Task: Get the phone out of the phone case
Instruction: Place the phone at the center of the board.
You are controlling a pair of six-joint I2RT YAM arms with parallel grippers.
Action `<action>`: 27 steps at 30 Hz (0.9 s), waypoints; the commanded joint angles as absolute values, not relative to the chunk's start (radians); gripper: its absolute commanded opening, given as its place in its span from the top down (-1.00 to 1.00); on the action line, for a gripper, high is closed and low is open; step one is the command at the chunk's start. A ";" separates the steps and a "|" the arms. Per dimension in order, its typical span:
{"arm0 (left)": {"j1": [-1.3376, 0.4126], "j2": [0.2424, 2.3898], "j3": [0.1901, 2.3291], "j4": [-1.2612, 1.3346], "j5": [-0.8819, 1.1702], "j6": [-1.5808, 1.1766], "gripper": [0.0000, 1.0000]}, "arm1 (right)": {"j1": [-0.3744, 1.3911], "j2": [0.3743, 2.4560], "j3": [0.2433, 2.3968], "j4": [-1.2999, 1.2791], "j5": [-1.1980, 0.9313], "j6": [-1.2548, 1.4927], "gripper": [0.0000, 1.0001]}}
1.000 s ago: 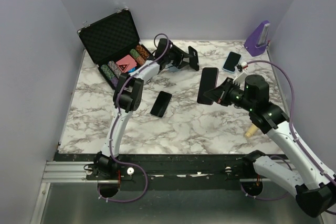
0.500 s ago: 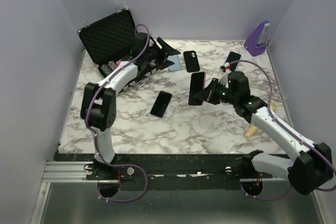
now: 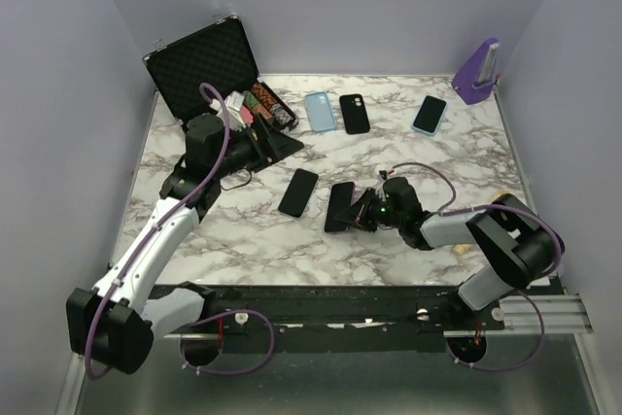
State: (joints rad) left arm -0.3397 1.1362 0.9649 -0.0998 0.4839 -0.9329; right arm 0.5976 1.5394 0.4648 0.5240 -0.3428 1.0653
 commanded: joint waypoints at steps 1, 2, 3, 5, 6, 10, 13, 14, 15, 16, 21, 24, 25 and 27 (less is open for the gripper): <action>-0.342 1.003 0.884 -0.149 0.451 -0.841 -0.72 | 0.611 1.617 0.397 0.903 -0.270 1.203 0.98; -0.344 0.985 0.874 -0.149 0.445 -0.838 -0.72 | 0.611 1.629 0.394 0.922 -0.268 1.207 0.94; -0.344 0.970 0.867 -0.153 0.436 -0.838 -0.72 | 0.611 1.640 0.391 0.933 -0.262 1.216 0.89; -0.345 0.953 0.859 -0.160 0.434 -0.841 -0.72 | 0.614 1.670 0.388 0.957 -0.255 1.239 0.76; -0.347 0.948 0.859 -0.152 0.442 -0.844 -0.72 | 0.618 1.689 0.394 0.965 -0.261 1.247 0.71; -0.353 0.946 0.870 -0.134 0.457 -0.854 -0.72 | 0.655 1.764 0.420 1.005 -0.239 1.285 0.65; -0.359 0.943 0.882 -0.130 0.457 -0.856 -0.72 | 0.658 1.821 0.457 1.013 -0.251 1.289 0.58; -0.362 0.942 0.885 -0.130 0.457 -0.853 -0.72 | 0.658 1.835 0.468 1.009 -0.256 1.287 0.55; -0.362 0.939 0.888 -0.133 0.457 -0.851 -0.72 | 0.663 1.844 0.477 1.014 -0.264 1.284 0.52; -0.365 0.937 0.887 -0.135 0.457 -0.850 -0.72 | 0.670 1.848 0.486 1.005 -0.265 1.282 0.48; -0.367 0.914 0.876 -0.138 0.457 -0.850 -0.72 | 0.678 1.784 0.450 0.916 -0.218 1.264 -0.11; -0.368 0.910 0.874 -0.135 0.465 -0.851 -0.72 | 0.678 1.714 0.463 0.748 -0.169 1.188 -0.44; -0.368 0.910 0.876 -0.133 0.469 -0.850 -0.72 | 0.677 1.694 0.483 0.653 -0.154 1.146 -0.53; -0.368 0.910 0.880 -0.129 0.475 -0.848 -0.72 | 0.676 1.663 0.541 0.463 -0.118 1.059 -0.67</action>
